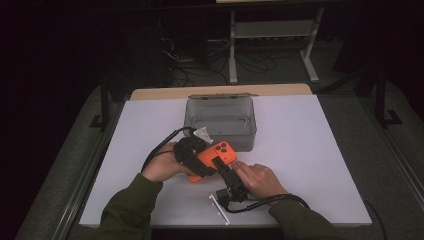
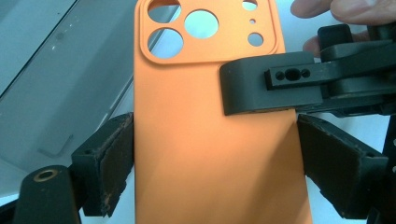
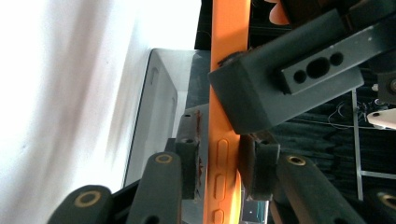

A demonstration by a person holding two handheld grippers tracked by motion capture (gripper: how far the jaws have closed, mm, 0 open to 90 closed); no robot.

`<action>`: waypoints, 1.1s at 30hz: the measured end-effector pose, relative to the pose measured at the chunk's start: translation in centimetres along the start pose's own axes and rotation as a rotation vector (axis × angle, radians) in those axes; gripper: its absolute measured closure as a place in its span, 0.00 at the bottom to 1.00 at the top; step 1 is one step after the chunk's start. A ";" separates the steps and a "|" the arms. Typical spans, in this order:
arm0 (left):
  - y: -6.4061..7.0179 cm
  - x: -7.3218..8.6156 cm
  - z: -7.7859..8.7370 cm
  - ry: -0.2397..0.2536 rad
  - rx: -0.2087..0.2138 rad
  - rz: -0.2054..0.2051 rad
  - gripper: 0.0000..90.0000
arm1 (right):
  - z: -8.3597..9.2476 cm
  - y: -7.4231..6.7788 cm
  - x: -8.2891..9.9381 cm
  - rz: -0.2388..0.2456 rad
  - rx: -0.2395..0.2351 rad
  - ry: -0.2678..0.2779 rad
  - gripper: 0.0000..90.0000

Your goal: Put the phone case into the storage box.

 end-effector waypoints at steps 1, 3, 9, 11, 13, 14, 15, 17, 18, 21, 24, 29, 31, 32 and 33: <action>0.0 0.0 0.0 0.000 0.000 0.000 0.16 | 0.0 0.0 0.0 0.003 0.000 0.002 0.80; 0.0 0.0 0.0 -0.002 0.000 0.000 0.16 | 0.1 0.0 0.0 0.003 0.003 0.006 0.82; 0.1 0.0 0.0 0.003 0.003 0.001 0.16 | 0.1 0.1 0.0 0.009 0.011 0.007 0.85; 0.0 0.0 0.0 0.005 0.006 0.004 0.16 | 0.1 0.1 0.0 0.010 0.015 0.005 0.86; 0.0 0.0 0.0 0.005 0.010 0.006 0.16 | 0.2 0.1 0.0 0.011 0.018 0.004 0.87; 0.0 0.0 0.0 0.006 0.012 0.007 0.16 | 0.2 0.1 -0.1 0.005 0.022 0.003 0.87; 0.0 0.0 0.0 0.005 0.014 0.008 0.16 | 0.2 0.1 -0.1 0.006 0.021 0.002 0.88; 0.0 0.0 0.0 0.007 0.018 0.008 0.16 | 0.2 0.1 -0.1 0.005 0.022 -0.001 0.88; 0.0 0.0 0.0 0.006 0.022 0.008 0.16 | 0.2 0.1 -0.1 0.002 0.023 -0.001 0.89; 0.0 0.0 0.1 0.008 0.027 0.007 0.16 | 0.3 0.1 -0.1 -0.009 0.034 -0.001 0.89; 0.0 0.0 0.1 0.008 0.031 0.002 0.16 | 0.3 0.2 -0.1 -0.007 0.029 -0.001 0.89; 0.0 0.1 0.2 0.019 0.038 -0.005 0.17 | 0.3 0.2 0.0 0.004 0.023 -0.001 0.90; 0.1 0.1 0.4 0.028 0.044 -0.020 0.21 | 0.3 0.3 0.0 -0.007 0.021 -0.003 0.90; 0.2 0.1 0.5 0.029 0.046 -0.020 0.21 | 0.3 0.2 0.0 -0.007 0.024 -0.003 0.90; 0.2 0.1 0.6 0.036 0.046 -0.020 0.21 | 0.3 0.3 0.0 -0.010 0.023 -0.003 0.90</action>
Point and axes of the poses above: each handheld gripper's, and its own axes: z roughly backward along the jaws, x roughly out of its underside, y roughly to its right, the point moved 2 cm from there along -z, roughly forward along the jaws, and after that the axes turned 15 degrees about x, right-handed, at the moved point
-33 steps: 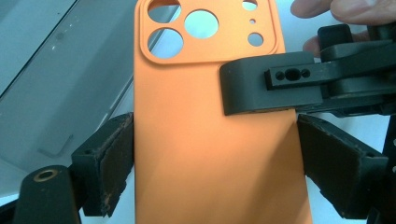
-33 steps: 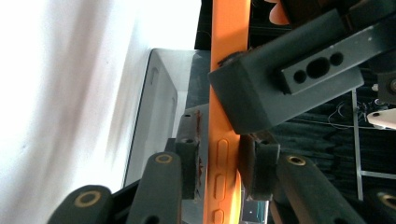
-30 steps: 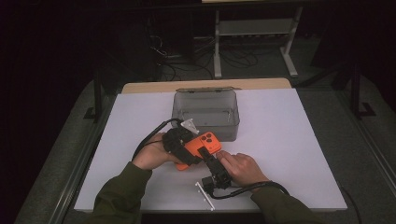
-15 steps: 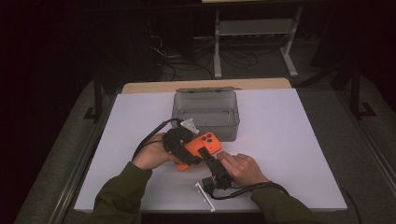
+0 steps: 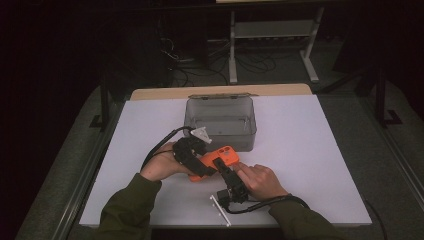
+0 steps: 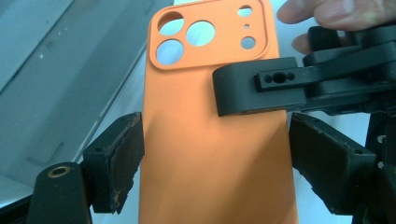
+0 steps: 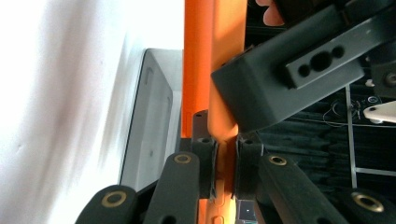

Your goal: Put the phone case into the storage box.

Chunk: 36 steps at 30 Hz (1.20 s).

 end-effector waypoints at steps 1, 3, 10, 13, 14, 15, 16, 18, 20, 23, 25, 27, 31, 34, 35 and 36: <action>0.0 0.0 0.1 0.003 0.000 -0.001 0.21 | 0.0 0.0 0.0 0.000 -0.002 -0.001 0.90; 0.0 0.1 0.4 0.002 0.000 -0.005 0.21 | 0.0 0.0 0.0 0.002 -0.002 0.001 0.90; 0.0 0.3 1.5 0.028 -0.007 -0.006 0.20 | 0.0 0.0 0.1 -0.004 -0.004 -0.001 0.90; -0.1 0.5 1.9 0.036 -0.010 -0.004 0.20 | 0.0 0.0 0.2 -0.005 -0.004 -0.003 0.90; -0.1 0.6 2.1 0.040 -0.012 -0.001 0.20 | 0.0 0.0 0.2 -0.006 -0.005 -0.002 0.90; -0.2 0.7 2.2 0.047 -0.011 0.002 0.20 | 0.0 0.0 0.2 -0.005 -0.005 -0.002 0.90; -0.2 0.8 2.4 0.048 -0.012 0.000 0.20 | 0.0 0.0 0.2 0.002 -0.010 -0.001 0.90; -0.3 1.1 2.7 0.056 -0.017 0.005 0.20 | 0.0 0.0 0.2 0.002 -0.010 0.000 0.90; -0.5 1.3 3.0 0.062 -0.019 0.008 0.19 | 0.0 0.0 0.2 0.003 -0.011 0.000 0.90; -0.6 1.7 3.4 0.069 -0.024 0.014 0.19 | 0.0 0.0 0.2 0.005 -0.010 0.001 0.90; -0.8 2.0 3.5 0.075 -0.028 0.018 0.19 | 0.0 0.0 0.3 -0.001 -0.008 0.001 0.90; -0.9 2.4 3.7 0.081 -0.028 0.023 0.19 | 0.0 0.0 0.3 -0.001 -0.008 0.001 0.90; -1.3 3.5 4.2 0.096 -0.045 0.039 0.19 | 0.1 0.0 0.3 0.007 -0.013 0.000 0.90; -1.4 4.5 4.5 0.095 -0.055 0.044 0.19 | 0.1 0.0 0.4 -0.001 -0.011 -0.003 0.90; -1.4 4.9 4.6 0.095 -0.058 0.046 0.19 | 0.1 0.0 0.4 0.000 -0.012 -0.002 0.90; -1.5 5.3 4.6 0.097 -0.062 0.047 0.19 | 0.1 0.0 0.4 0.000 -0.012 -0.003 0.90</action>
Point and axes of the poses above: each handheld gripper's, and its own axes: z roughly backward along the jaws, x roughly out of its underside, y roughly to its right, the point moved 2 cm from there along -z, roughly forward along the jaws, and after that the axes turned 15 degrees about x, right-handed, at the moved point
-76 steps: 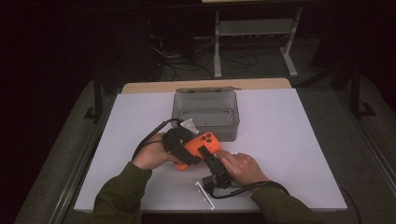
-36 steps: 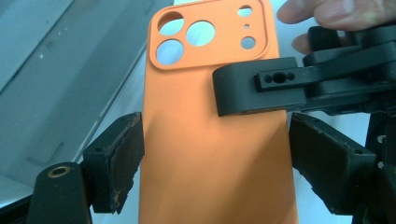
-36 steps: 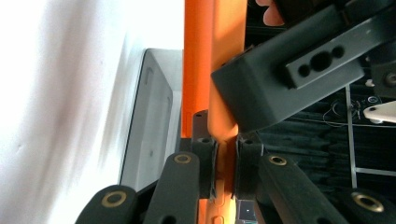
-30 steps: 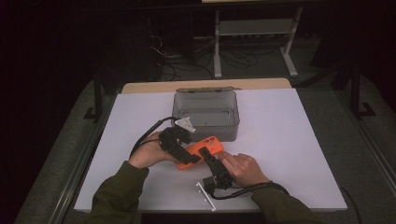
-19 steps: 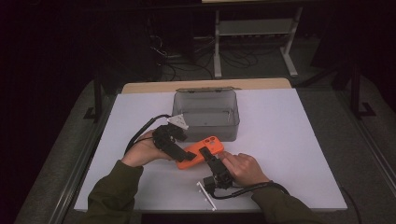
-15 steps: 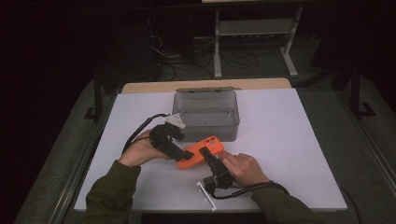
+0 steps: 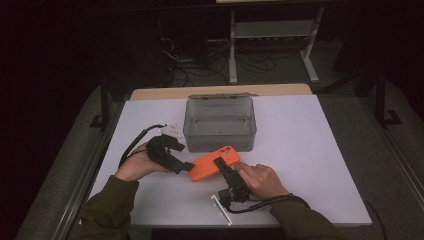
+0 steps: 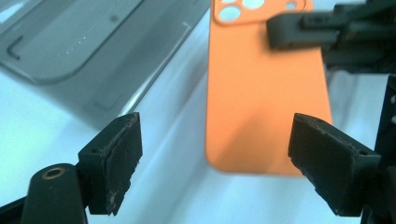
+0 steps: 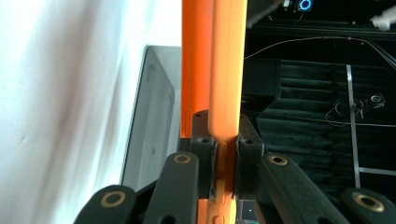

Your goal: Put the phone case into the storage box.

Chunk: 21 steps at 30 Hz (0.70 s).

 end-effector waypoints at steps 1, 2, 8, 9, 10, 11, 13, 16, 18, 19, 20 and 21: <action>-0.1 0.4 0.1 -0.004 -0.007 0.003 0.19 | 0.0 0.0 0.0 -0.001 -0.001 0.000 0.90; -0.1 0.9 0.1 -0.006 -0.007 0.008 0.19 | 0.0 0.0 0.0 0.000 -0.002 -0.002 0.90; -0.5 3.2 0.3 0.015 -0.035 0.026 0.17 | 0.0 0.0 0.0 0.002 -0.001 0.000 0.90; -0.5 3.5 0.3 0.017 -0.039 0.029 0.16 | 0.0 0.1 0.0 0.004 0.001 0.002 0.90; -0.5 3.8 0.3 0.022 -0.048 0.025 0.15 | 0.0 0.1 0.1 0.003 0.001 0.000 0.90; -0.5 4.2 0.2 0.032 -0.057 0.026 0.15 | -0.1 0.1 0.1 0.003 0.001 0.000 0.90; -0.5 4.8 -0.1 0.038 -0.078 0.026 0.13 | -0.1 0.1 0.1 0.003 0.002 0.001 0.90; -0.3 5.8 -0.8 0.050 -0.101 0.028 0.07 | -0.1 0.1 0.2 0.000 0.001 -0.003 0.90; -0.2 6.4 -1.2 0.058 -0.112 0.027 0.03 | -0.1 0.2 0.2 -0.005 0.008 -0.005 0.90; -0.1 6.7 -1.3 0.057 -0.115 0.022 0.03 | -0.1 0.2 0.3 -0.005 0.008 -0.005 0.90; -0.1 6.9 -1.5 0.064 -0.120 0.020 0.02 | -0.1 0.3 0.3 -0.007 0.009 -0.007 0.90; 0.0 7.2 -1.6 0.075 -0.126 0.015 0.01 | -0.1 0.3 0.3 -0.009 0.009 -0.008 0.90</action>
Point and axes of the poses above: each handheld gripper's, and its own axes: z roughly backward along the jaws, x roughly out of its underside, y roughly to its right, the point moved 2 cm from there along -z, roughly forward along the jaws, and after that the axes turned 15 degrees about x, right-handed, at the moved point
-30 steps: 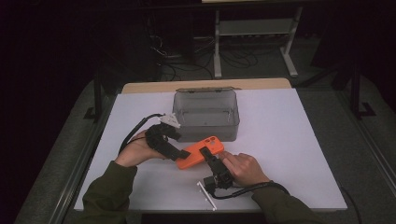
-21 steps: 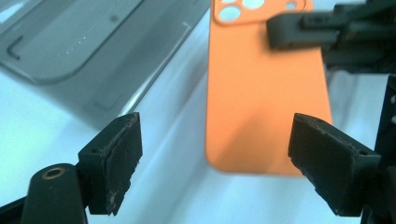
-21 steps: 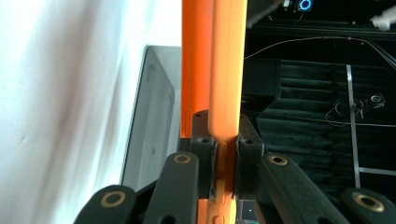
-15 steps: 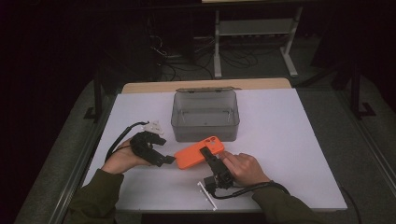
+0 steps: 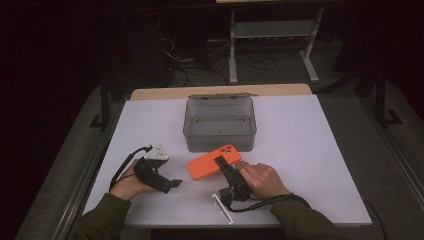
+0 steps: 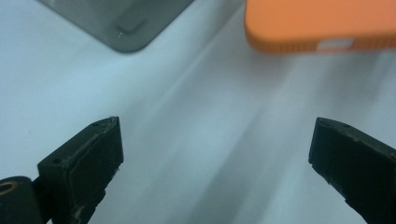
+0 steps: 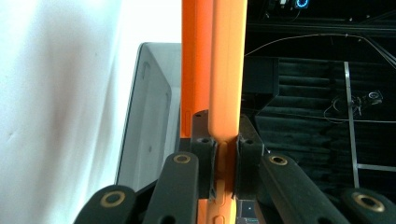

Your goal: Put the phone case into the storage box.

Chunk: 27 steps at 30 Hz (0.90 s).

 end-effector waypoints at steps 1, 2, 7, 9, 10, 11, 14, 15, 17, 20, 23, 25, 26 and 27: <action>0.1 0.2 -0.1 0.017 -0.009 -0.007 0.00 | 0.0 0.0 0.0 0.001 0.000 0.000 0.90; 0.2 0.4 -0.2 0.032 -0.020 -0.016 0.00 | 0.0 0.0 0.0 -0.001 0.002 -0.001 0.90; 0.7 1.0 -0.2 0.082 -0.031 0.000 0.00 | 0.0 0.1 0.0 -0.002 0.003 0.000 0.90; 0.8 1.3 -0.2 0.099 -0.039 0.003 0.00 | 0.0 0.1 0.0 -0.001 0.003 0.000 0.90; 0.8 1.5 -0.3 0.101 -0.032 0.009 0.00 | 0.0 0.1 0.0 -0.002 0.002 0.000 0.90; 0.9 1.6 -0.4 0.102 -0.029 0.006 0.00 | 0.0 0.1 0.0 -0.002 0.002 -0.001 0.90; 1.3 1.7 -0.6 0.101 -0.046 -0.016 0.00 | 0.0 0.0 0.0 -0.003 0.002 0.001 0.90; 1.3 1.7 -0.7 0.104 -0.046 -0.021 0.00 | 0.0 0.0 0.0 -0.004 0.002 0.002 0.90; 1.3 1.8 -0.8 0.106 -0.050 -0.025 0.00 | 0.0 0.0 0.0 -0.003 0.001 0.003 0.90; 1.2 1.9 -0.9 0.104 -0.050 -0.024 0.00 | -0.1 0.0 0.0 -0.005 0.000 -0.001 0.90; 1.1 1.9 -1.0 0.104 -0.051 -0.021 0.00 | 0.0 0.0 0.0 -0.007 -0.001 -0.003 0.90; 1.1 1.9 -1.1 0.096 -0.054 -0.025 0.00 | 0.0 0.0 0.0 -0.013 -0.004 -0.005 0.90; 1.1 1.9 -1.1 0.095 -0.055 -0.024 0.00 | 0.0 0.0 0.0 -0.014 -0.006 -0.007 0.90; 1.1 1.8 -1.1 0.097 -0.054 -0.023 0.00 | 0.0 0.1 0.1 -0.018 -0.007 -0.008 0.90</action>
Point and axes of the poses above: each handheld gripper's, and its own axes: z roughly backward along the jaws, x roughly out of its underside, y roughly to its right, the point moved 2 cm from there along -z, roughly forward along the jaws, and after that the axes turned 15 degrees about x, right-handed, at the moved point
